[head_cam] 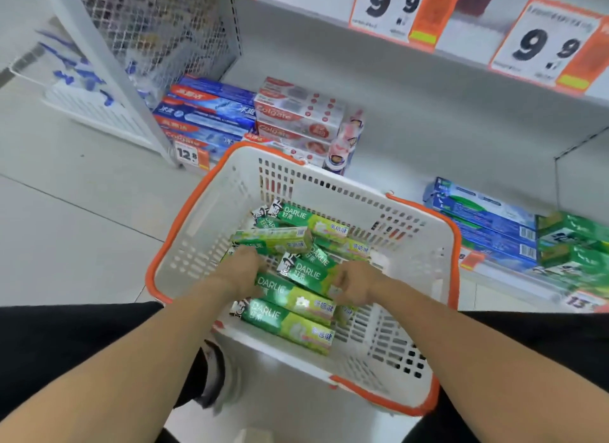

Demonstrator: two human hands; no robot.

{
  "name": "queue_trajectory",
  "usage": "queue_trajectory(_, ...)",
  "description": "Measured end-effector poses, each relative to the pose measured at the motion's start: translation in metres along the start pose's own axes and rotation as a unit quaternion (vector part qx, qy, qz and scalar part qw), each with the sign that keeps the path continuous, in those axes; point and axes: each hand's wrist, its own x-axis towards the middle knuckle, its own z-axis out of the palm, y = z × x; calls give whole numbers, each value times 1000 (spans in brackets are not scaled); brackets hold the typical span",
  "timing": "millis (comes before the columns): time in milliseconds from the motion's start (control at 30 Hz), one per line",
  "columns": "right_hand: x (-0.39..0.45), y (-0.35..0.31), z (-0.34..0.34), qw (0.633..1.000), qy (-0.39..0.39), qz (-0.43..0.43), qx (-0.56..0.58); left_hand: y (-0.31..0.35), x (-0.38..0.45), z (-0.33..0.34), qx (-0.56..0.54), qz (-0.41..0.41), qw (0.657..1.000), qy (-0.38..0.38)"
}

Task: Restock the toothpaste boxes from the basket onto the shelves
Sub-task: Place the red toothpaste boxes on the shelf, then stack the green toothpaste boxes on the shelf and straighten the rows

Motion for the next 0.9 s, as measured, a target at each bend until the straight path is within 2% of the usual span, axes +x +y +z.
queue_trajectory(67, 7, 11, 1, 999, 30, 28, 22, -2, 1, -4, -33, -2, 999, 10)
queue_trajectory(167, 13, 28, 5, 995, 53, 60, 56, -2, -1, -4, -94, 3, 995, -21)
queue_trajectory(300, 19, 45, 17, 996, -49, 66, 27, 3, -8, -15, -195, 3, 980, -41)
queue_trajectory(367, 21, 49, 21, 996, -62, 60, 8, 10, -12, -24, -250, -4, 967, -40)
queue_trajectory(467, 21, 50, 20, 997, -60, 48, -32, 13, -16, -27, -319, -27, 947, -12)
queue_trajectory(633, 17, 50, 23, 997, -47, 50, -20, 16, -26, -38, -461, -77, 883, 43)
queue_trajectory(767, 12, 42, 20, 997, -52, 50, 1, 28, -31, -57, -486, -76, 861, 129)
queue_trajectory(900, 9, 36, 25, 991, -72, 65, 91, 32, -34, -74, -492, -67, 851, 175)
